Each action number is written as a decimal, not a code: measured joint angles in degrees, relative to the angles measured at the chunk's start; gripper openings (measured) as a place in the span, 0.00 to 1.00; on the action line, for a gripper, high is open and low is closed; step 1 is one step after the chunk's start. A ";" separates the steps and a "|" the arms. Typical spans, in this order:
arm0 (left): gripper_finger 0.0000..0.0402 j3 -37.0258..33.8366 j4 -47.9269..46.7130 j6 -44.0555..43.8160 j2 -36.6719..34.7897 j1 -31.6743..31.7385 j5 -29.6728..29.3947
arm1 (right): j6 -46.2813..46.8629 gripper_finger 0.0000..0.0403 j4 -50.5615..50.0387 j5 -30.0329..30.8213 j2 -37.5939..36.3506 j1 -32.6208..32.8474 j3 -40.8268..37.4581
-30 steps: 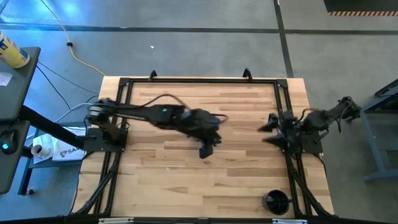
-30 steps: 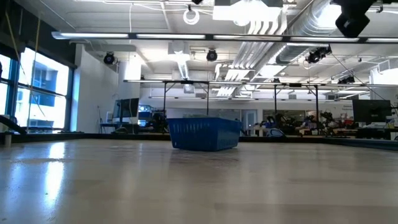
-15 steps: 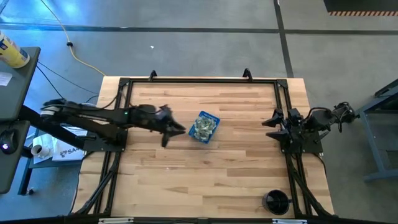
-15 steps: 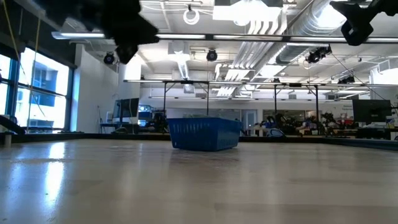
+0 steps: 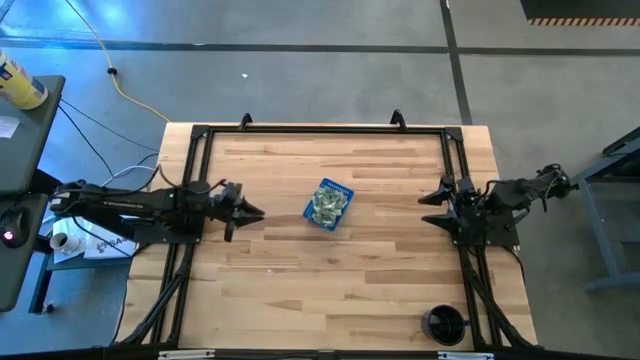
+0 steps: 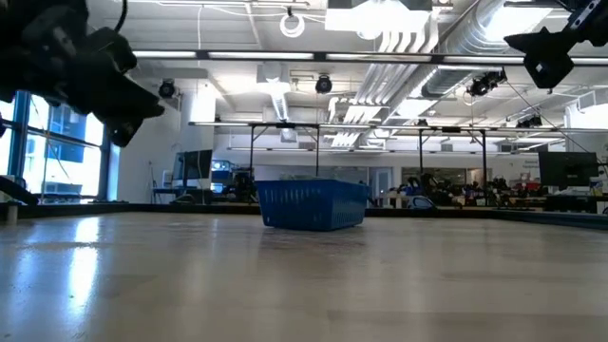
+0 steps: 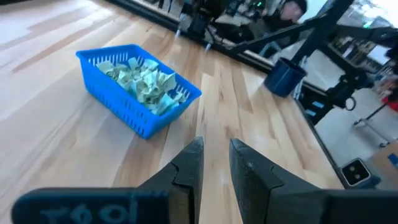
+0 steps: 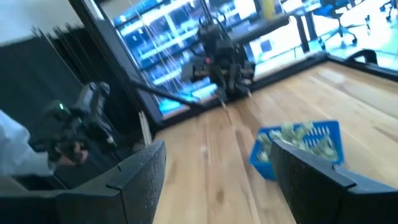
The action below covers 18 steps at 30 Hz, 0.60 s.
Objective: Pick and place Stevia / Truvia into bins
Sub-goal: Return to Home Position
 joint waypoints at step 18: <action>0.28 -5.60 -8.01 8.13 -14.50 0.44 -4.55 | 0.00 0.69 -3.04 0.02 -5.01 -1.49 -5.63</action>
